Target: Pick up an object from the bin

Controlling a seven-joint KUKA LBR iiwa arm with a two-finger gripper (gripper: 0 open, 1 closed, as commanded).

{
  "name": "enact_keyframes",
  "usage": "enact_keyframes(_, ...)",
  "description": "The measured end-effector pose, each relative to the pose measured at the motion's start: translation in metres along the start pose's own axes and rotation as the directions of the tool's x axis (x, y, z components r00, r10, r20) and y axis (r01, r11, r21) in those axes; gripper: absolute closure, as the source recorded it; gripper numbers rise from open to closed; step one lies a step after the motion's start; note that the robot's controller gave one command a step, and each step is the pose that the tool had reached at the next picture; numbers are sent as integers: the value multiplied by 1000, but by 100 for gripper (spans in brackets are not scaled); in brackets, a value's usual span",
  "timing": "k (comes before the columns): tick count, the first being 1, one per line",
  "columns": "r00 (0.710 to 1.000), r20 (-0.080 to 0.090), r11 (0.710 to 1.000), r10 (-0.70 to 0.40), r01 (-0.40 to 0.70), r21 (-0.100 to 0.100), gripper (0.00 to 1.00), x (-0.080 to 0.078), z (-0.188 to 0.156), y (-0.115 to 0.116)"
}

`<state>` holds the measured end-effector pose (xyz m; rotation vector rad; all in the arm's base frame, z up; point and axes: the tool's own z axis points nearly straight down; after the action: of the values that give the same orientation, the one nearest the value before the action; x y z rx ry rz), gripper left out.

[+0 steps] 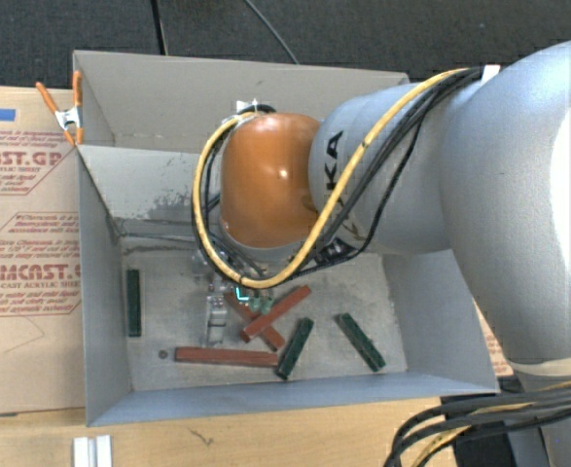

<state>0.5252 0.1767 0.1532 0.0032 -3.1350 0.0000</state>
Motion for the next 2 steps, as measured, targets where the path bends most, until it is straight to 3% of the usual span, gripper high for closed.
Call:
enact_keyframes(1, 1000, 7, 1000, 2, -2, -1, 0, -2, -4, -1)
enact_keyframes(2, 998, 14, 998, -57, 57, -3, 0, 17, 26, -24)
